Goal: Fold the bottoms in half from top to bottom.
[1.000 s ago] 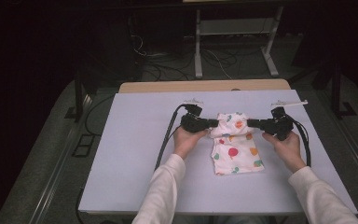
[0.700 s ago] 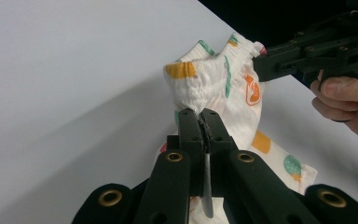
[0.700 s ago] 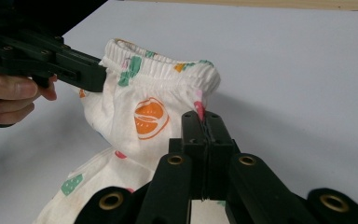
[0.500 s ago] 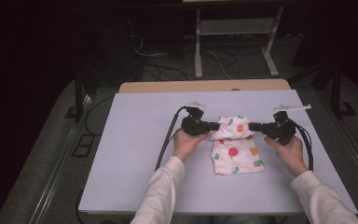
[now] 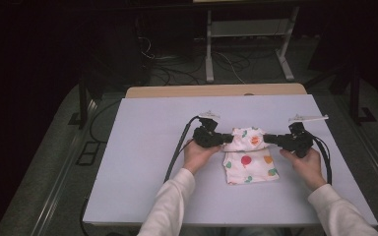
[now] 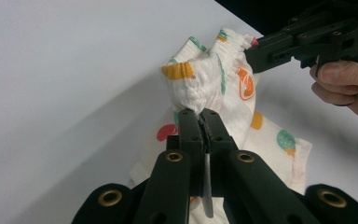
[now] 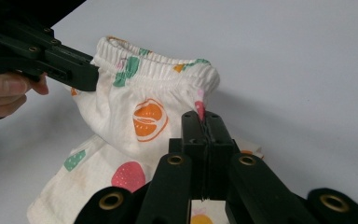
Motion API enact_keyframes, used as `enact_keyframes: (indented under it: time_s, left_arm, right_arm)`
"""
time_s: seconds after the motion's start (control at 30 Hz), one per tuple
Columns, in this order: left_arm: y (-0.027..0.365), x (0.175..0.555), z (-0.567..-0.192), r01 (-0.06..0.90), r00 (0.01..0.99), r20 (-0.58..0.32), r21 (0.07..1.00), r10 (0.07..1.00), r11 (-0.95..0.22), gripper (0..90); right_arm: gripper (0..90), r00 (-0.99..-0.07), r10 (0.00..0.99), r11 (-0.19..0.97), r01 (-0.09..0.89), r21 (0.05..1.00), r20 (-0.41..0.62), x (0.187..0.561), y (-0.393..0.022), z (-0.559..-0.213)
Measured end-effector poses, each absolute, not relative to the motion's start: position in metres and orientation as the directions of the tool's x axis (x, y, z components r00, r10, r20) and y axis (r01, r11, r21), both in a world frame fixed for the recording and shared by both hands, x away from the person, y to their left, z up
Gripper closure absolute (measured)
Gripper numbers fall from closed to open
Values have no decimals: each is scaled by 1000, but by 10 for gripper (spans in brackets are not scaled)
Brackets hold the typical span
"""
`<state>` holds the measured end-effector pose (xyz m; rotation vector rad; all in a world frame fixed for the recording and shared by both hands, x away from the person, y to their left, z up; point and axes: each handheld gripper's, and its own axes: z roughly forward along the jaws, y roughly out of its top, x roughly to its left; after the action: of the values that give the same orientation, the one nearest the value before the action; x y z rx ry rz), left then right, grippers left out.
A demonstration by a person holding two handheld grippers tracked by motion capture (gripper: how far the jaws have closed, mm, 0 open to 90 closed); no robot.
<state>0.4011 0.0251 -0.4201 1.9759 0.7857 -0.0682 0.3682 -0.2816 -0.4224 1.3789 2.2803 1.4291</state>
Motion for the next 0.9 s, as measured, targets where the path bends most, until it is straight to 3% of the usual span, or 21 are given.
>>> enact_keyframes:
  time_s: [0.9]
  left_arm:
    - [24,384,-437,559,799,-374,750,471,-353,877]
  right_arm:
    - [875,-561,762,188,671,718,325,353,-277,-436]
